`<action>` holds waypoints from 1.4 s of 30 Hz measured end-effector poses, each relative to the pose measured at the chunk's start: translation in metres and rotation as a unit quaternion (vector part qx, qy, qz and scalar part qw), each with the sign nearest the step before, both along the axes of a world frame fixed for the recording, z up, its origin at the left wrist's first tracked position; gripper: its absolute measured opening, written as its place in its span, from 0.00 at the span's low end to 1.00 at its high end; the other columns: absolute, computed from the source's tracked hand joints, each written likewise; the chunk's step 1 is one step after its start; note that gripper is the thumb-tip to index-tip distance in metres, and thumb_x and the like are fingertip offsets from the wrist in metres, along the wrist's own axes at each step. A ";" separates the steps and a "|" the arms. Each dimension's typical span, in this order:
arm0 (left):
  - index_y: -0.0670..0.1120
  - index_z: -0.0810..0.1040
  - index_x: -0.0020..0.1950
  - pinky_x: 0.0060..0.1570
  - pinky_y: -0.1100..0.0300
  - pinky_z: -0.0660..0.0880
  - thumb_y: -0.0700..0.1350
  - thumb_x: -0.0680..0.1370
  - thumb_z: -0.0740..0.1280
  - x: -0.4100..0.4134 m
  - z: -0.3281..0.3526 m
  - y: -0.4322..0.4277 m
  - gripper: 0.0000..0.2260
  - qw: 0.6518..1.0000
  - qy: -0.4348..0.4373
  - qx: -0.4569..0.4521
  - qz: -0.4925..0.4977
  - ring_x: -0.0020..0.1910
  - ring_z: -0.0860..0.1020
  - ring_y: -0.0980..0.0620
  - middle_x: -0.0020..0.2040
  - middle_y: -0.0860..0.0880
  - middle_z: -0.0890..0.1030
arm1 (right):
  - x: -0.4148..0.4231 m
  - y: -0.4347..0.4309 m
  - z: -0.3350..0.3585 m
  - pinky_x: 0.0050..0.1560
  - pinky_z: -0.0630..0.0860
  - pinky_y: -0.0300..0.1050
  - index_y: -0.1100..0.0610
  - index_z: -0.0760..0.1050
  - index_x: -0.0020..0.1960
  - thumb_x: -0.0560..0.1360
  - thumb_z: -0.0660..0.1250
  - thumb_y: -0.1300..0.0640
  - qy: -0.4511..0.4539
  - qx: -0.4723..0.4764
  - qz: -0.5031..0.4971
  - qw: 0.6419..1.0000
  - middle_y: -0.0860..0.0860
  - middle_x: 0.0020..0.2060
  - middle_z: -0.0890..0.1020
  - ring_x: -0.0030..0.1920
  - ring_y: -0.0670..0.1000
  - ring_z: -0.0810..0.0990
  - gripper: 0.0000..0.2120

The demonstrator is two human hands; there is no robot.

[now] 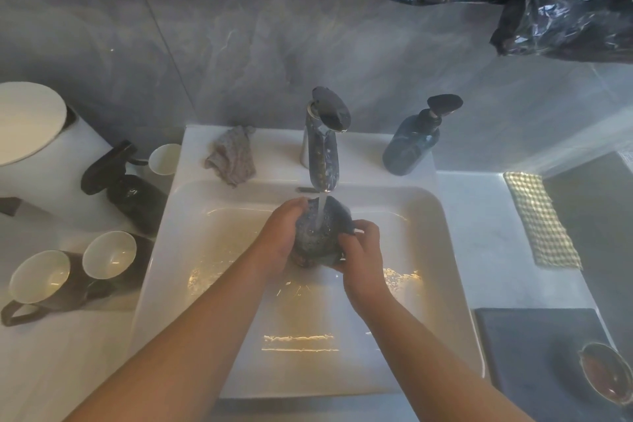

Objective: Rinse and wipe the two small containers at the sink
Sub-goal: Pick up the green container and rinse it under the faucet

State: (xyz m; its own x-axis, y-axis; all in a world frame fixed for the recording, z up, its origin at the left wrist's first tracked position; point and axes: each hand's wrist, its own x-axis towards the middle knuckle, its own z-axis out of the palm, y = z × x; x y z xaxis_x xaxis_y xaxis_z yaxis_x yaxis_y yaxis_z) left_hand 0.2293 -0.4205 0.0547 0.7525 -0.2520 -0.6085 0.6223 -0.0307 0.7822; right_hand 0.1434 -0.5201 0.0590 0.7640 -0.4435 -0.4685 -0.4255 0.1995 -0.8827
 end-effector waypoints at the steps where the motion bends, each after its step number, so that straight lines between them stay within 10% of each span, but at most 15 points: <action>1: 0.47 0.81 0.51 0.56 0.49 0.77 0.51 0.84 0.59 -0.002 -0.001 0.001 0.14 1.000 0.021 -0.013 0.014 0.50 0.82 0.44 0.53 0.42 0.84 | -0.001 0.000 0.001 0.54 0.84 0.52 0.55 0.65 0.65 0.69 0.59 0.53 -0.005 -0.029 0.015 0.999 0.55 0.56 0.76 0.55 0.55 0.81 0.24; 5: 0.42 0.83 0.61 0.64 0.39 0.74 0.56 0.82 0.59 -0.011 0.001 0.006 0.21 0.992 0.089 -0.062 0.059 0.56 0.82 0.38 0.58 0.36 0.84 | 0.000 -0.002 0.009 0.40 0.75 0.27 0.56 0.69 0.63 0.66 0.57 0.58 -0.044 -0.049 0.056 0.996 0.46 0.51 0.76 0.51 0.42 0.76 0.25; 10: 0.46 0.83 0.55 0.60 0.28 0.74 0.54 0.73 0.66 -0.016 -0.004 0.003 0.17 0.993 0.003 -0.065 0.100 0.60 0.79 0.32 0.58 0.34 0.81 | 0.010 -0.005 0.010 0.40 0.77 0.31 0.55 0.74 0.59 0.69 0.56 0.56 -0.041 0.022 0.043 0.998 0.48 0.48 0.81 0.47 0.44 0.80 0.21; 20: 0.49 0.85 0.52 0.61 0.39 0.75 0.49 0.73 0.63 -0.017 -0.003 0.003 0.14 0.992 -0.082 -0.060 0.077 0.58 0.81 0.39 0.55 0.40 0.84 | 0.023 -0.007 0.019 0.53 0.78 0.52 0.64 0.76 0.64 0.77 0.57 0.55 0.000 0.086 -0.012 0.996 0.56 0.50 0.84 0.53 0.57 0.81 0.21; 25: 0.45 0.85 0.54 0.63 0.34 0.75 0.55 0.74 0.64 -0.012 -0.002 0.004 0.18 0.985 0.016 -0.074 0.156 0.59 0.81 0.36 0.55 0.38 0.85 | 0.029 -0.004 0.023 0.40 0.77 0.45 0.59 0.82 0.46 0.80 0.58 0.56 0.016 0.125 -0.041 0.991 0.49 0.33 0.85 0.39 0.51 0.82 0.15; 37: 0.44 0.84 0.59 0.59 0.34 0.76 0.60 0.71 0.72 -0.003 -0.006 0.002 0.24 0.965 0.157 -0.127 0.169 0.55 0.83 0.35 0.55 0.37 0.85 | 0.048 -0.010 0.045 0.36 0.69 0.44 0.56 0.69 0.32 0.79 0.59 0.60 0.054 0.072 -0.053 0.994 0.49 0.24 0.73 0.31 0.50 0.71 0.17; 42: 0.47 0.84 0.60 0.59 0.32 0.74 0.62 0.62 0.75 -0.001 -0.009 -0.003 0.31 0.955 0.195 -0.138 0.173 0.57 0.82 0.35 0.59 0.38 0.84 | 0.040 -0.001 0.043 0.40 0.71 0.42 0.58 0.76 0.39 0.81 0.58 0.56 0.018 -0.023 0.033 0.999 0.55 0.38 0.77 0.39 0.51 0.74 0.15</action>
State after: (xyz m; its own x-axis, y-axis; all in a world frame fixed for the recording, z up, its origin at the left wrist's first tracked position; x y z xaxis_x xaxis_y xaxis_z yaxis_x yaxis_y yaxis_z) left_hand 0.2283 -0.4230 0.0460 0.5488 -0.2201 -0.8064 0.8037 0.4041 0.4367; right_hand 0.1832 -0.5213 0.1023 0.7752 -0.4152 -0.4761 -0.4679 0.1291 -0.8743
